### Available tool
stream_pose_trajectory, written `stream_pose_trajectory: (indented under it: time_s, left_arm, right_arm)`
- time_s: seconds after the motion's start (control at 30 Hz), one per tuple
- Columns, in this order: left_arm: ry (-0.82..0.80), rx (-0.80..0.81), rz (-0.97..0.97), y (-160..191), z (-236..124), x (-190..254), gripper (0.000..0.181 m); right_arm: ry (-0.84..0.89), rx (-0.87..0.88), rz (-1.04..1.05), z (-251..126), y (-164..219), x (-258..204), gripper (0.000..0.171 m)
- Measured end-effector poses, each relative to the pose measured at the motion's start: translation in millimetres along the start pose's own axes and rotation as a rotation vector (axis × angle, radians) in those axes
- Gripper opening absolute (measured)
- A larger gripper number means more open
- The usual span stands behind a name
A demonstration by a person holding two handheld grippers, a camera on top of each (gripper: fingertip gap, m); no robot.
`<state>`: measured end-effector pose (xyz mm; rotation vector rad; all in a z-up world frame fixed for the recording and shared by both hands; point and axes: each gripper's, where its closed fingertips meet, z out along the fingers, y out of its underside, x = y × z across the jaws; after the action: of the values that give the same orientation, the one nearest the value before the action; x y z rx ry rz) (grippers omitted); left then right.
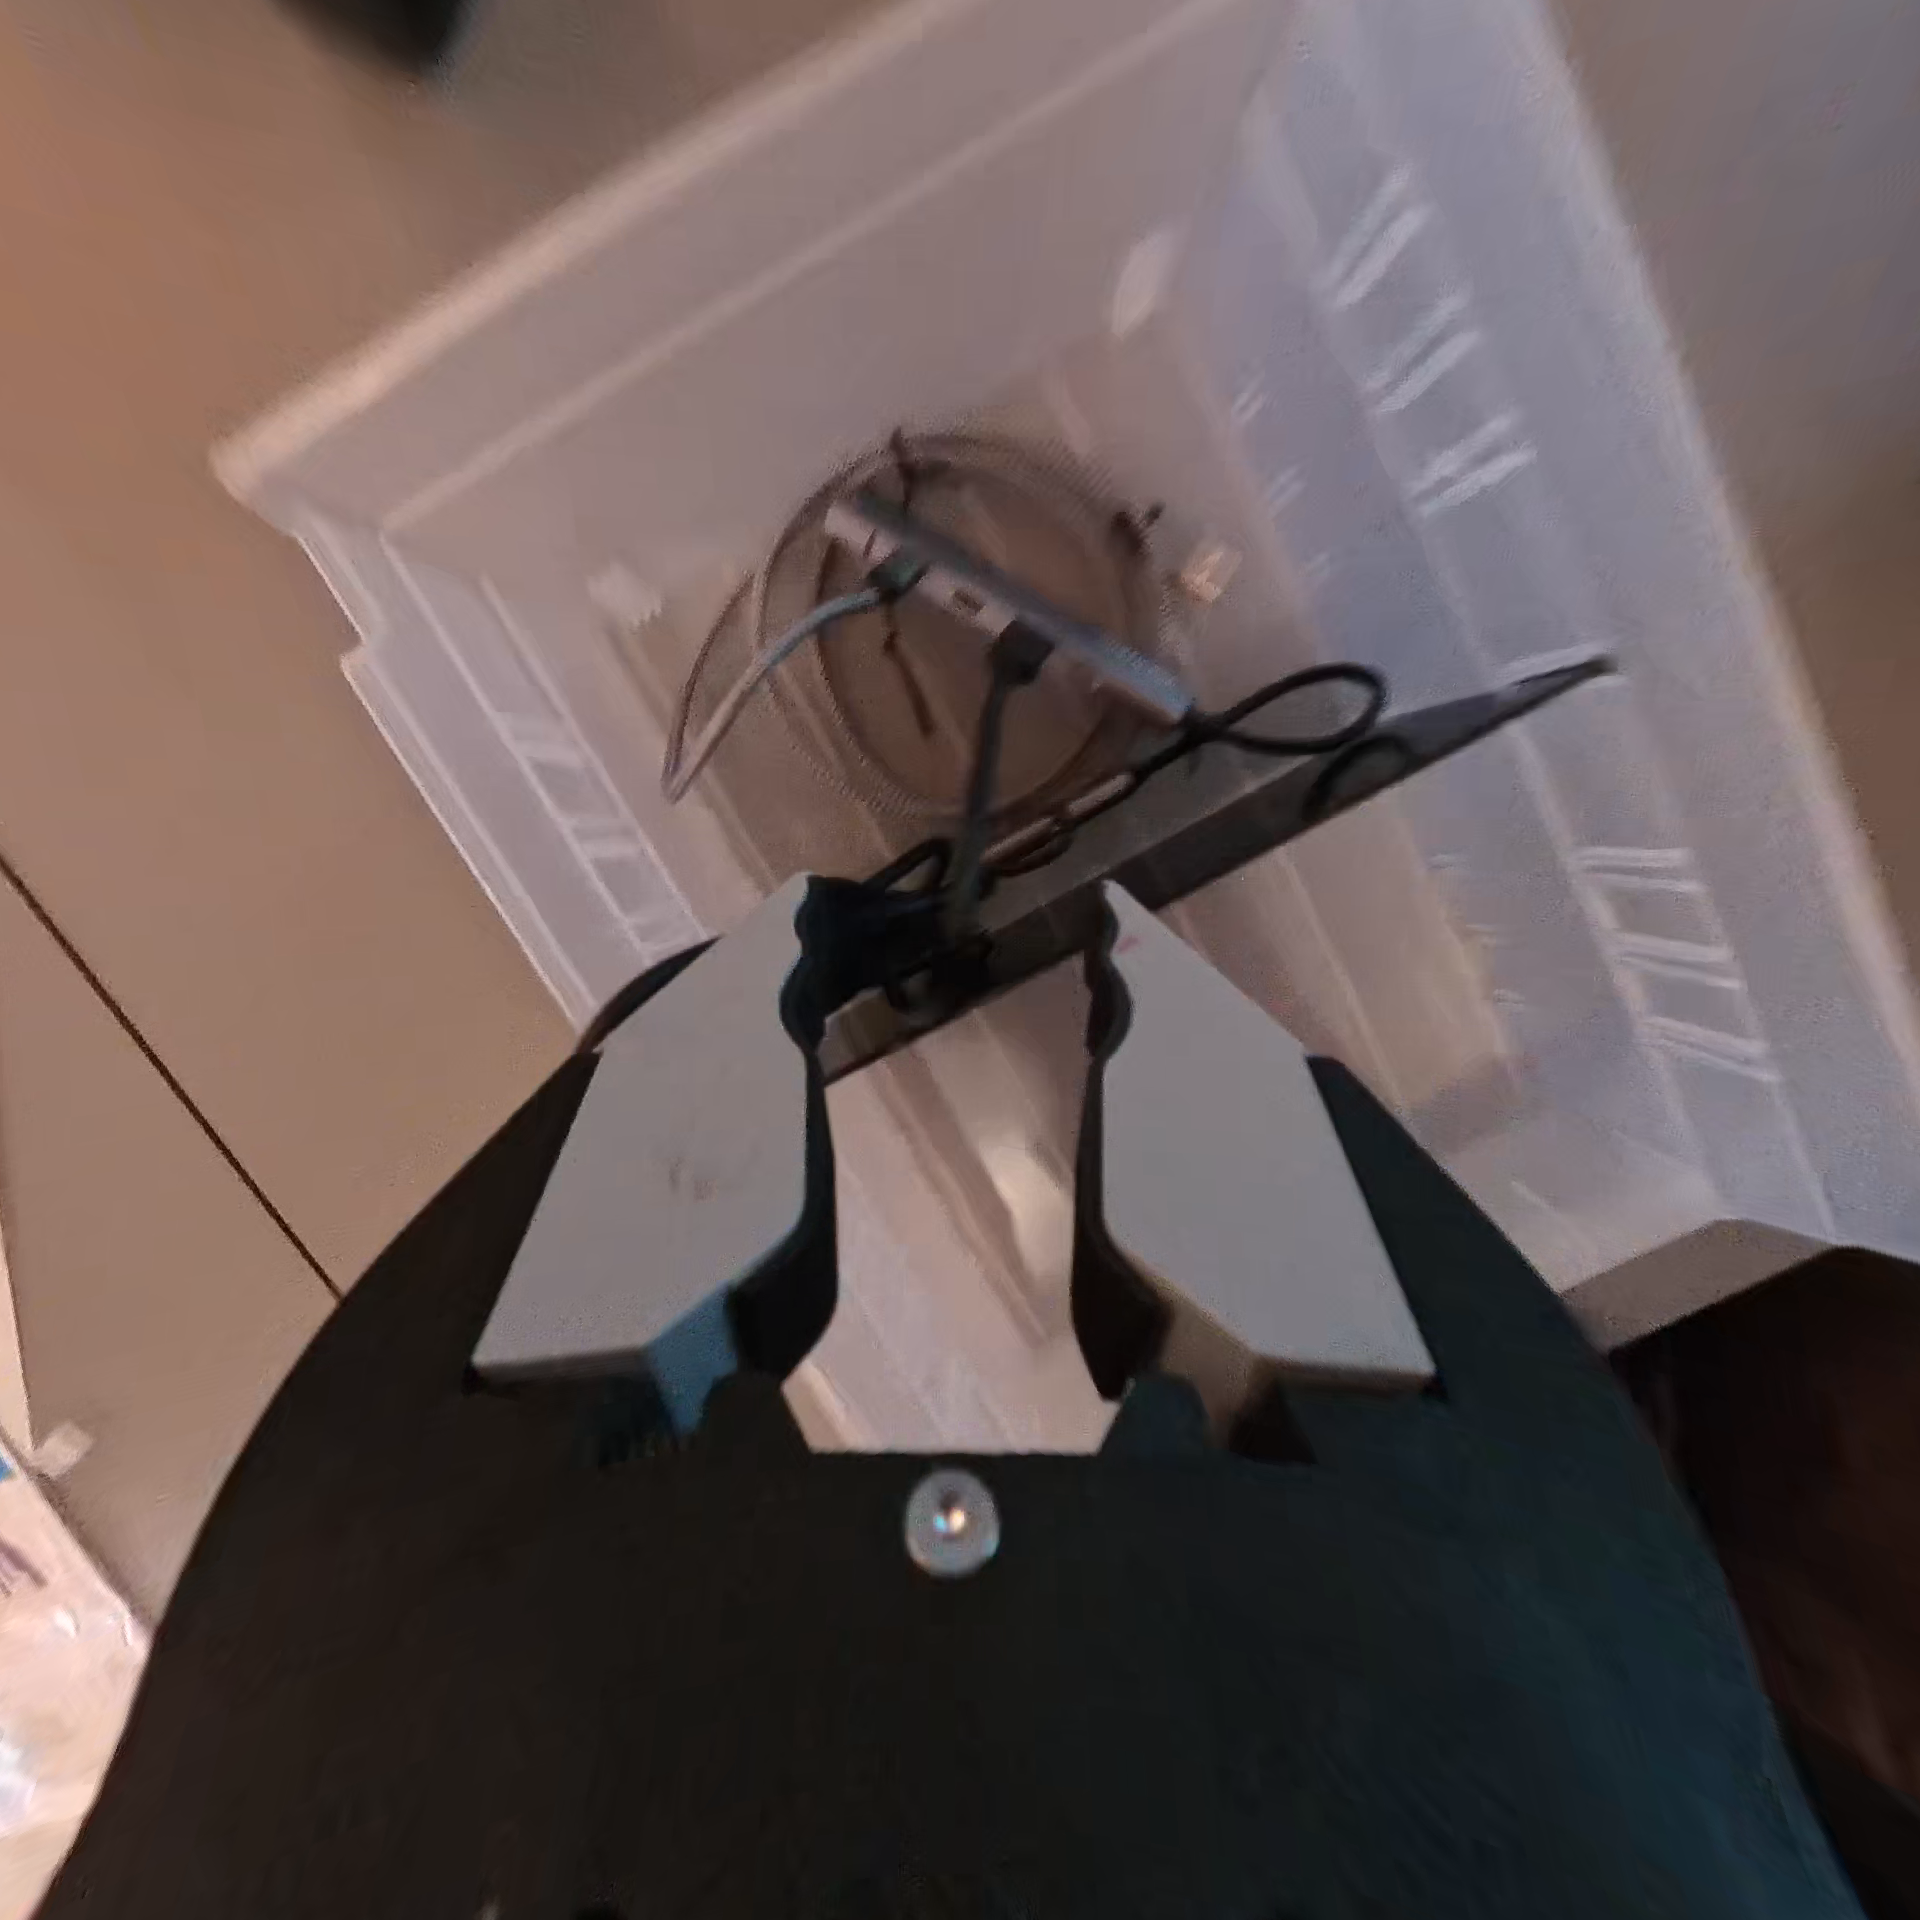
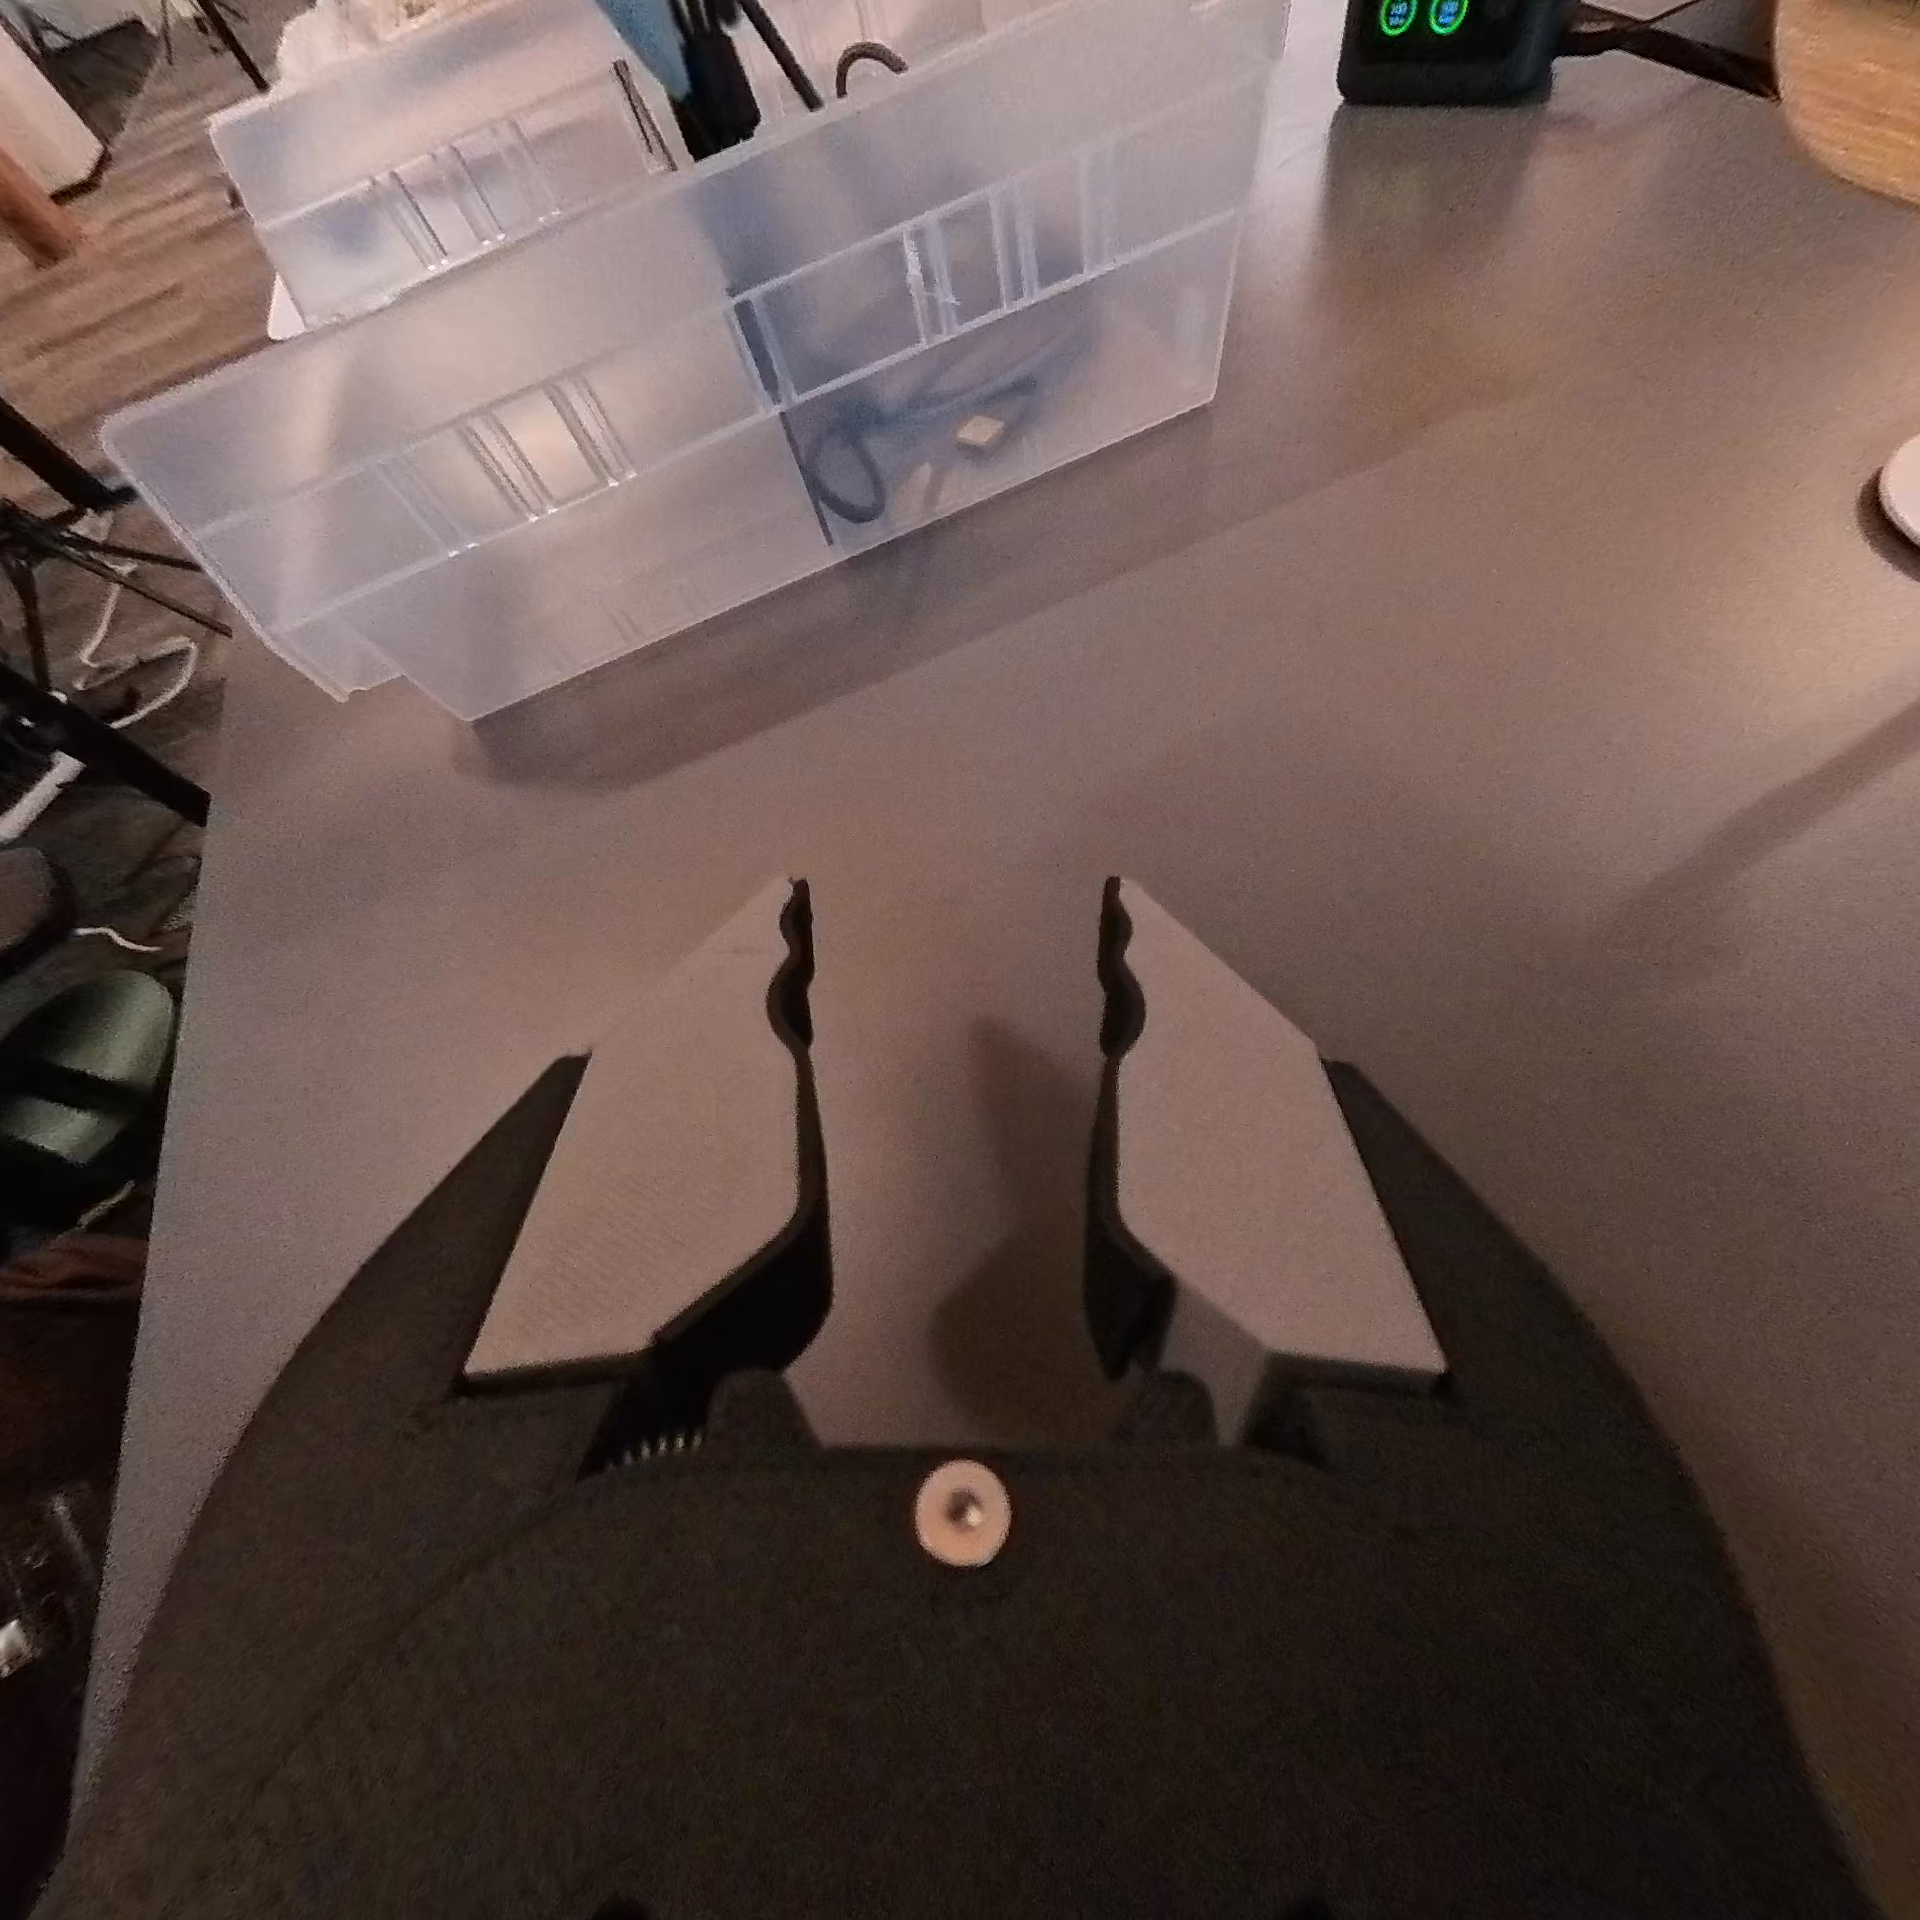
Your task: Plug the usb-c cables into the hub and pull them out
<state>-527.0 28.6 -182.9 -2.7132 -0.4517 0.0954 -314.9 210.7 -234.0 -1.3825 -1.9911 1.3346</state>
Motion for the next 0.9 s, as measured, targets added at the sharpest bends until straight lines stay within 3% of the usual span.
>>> stream_pose_trajectory:
  time_s: [0.03, 0.1, 0.23, 0.4, 0.5, 0.57, 0.67, 0.9]
  left_arm:
    - [0.011, -0.044, -0.018, 4, 8, -6, 0.045]
    - [0.085, -0.039, -0.008, -2, 13, -3, 0.0]
    - [0.035, 0.072, 0.053, -31, -7, -7, 0.0]
    - [-0.108, 0.316, 0.164, -98, -91, -14, 0.0]
    - [-0.037, 0.455, 0.289, -129, -136, 20, 0.0]
    - [0.048, 0.495, 0.384, -135, -150, 46, 0.0]
    - [0.048, 0.555, 0.528, -137, -159, 68, 0.0]
    - [0.117, 0.632, 0.787, -130, -174, 128, 0.0]
  right_arm:
    - [0.008, -0.004, -0.014, 0, 1, 0, 0.053]
    - [0.041, -0.016, -0.051, -2, 2, 4, 0.05]
    - [0.095, -0.038, -0.086, -3, 5, 13, 0.045]
    - [0.054, -0.017, -0.028, -5, 3, 14, 0.047]
    - [0.032, 0.019, 0.001, -9, -2, 17, 0.048]
    - [0.022, 0.034, 0.022, -12, -3, 19, 0.049]
    - [-0.026, 0.071, 0.048, -15, -8, 16, 0.05]
    - [-0.272, 0.13, 0.112, -20, -18, -14, 0.065]
